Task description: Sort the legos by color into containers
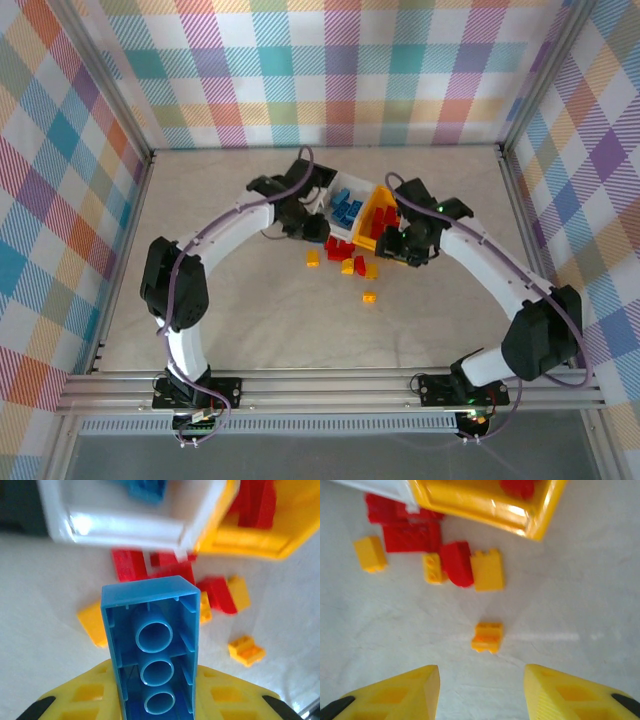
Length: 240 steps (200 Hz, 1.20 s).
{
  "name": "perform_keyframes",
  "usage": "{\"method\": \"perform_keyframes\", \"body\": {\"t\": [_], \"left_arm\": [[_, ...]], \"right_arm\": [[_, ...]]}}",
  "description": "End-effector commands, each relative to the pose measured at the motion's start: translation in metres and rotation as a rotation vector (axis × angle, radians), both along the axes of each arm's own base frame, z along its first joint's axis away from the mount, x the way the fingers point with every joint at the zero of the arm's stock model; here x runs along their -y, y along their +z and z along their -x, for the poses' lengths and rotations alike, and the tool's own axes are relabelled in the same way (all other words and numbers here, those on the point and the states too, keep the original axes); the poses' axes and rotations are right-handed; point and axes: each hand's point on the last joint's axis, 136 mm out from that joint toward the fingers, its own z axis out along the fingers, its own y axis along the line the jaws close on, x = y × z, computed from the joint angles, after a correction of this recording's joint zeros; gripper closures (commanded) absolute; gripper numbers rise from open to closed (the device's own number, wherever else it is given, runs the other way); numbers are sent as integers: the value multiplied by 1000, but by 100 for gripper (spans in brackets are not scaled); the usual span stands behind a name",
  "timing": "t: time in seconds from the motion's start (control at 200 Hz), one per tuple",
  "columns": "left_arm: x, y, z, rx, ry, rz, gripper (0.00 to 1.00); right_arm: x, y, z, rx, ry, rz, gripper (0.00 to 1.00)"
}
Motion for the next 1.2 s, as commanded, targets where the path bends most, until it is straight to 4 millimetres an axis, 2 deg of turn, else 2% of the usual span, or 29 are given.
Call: {"method": "perform_keyframes", "body": {"t": [0.0, 0.125, 0.285, 0.4, 0.515, 0.65, 0.81, 0.97, 1.065, 1.195], "left_arm": [[5, -4, -30, 2, -17, -6, 74], [25, -9, -64, 27, -22, 7, 74], [45, -19, -89, 52, -15, 41, 72], [59, -30, -99, 58, -25, 47, 68], [63, -44, -103, 43, -18, 44, 63], [65, -49, -103, 36, -15, 47, 55], [69, -37, -101, 46, -15, 67, 44], [64, -16, -93, 62, -12, 72, 44], [52, 8, -80, 84, -5, 67, 44], [21, 31, -54, 112, 6, 13, 42]], "right_arm": [[-10, -17, 28, -35, 13, -5, 52], [-18, -37, 47, -80, 46, 13, 50], [-22, -44, 55, -117, 77, 43, 49], [-21, -45, 56, -125, 86, 57, 47], [-22, -44, 57, -144, 100, 66, 47], [-23, -42, 53, -138, 112, 73, 46], [-28, -43, 49, -137, 119, 65, 46], [-33, -48, 46, -139, 122, 55, 46], [-33, -56, 46, -150, 115, 57, 46], [-34, -75, 45, -176, 100, 71, 45]]}}
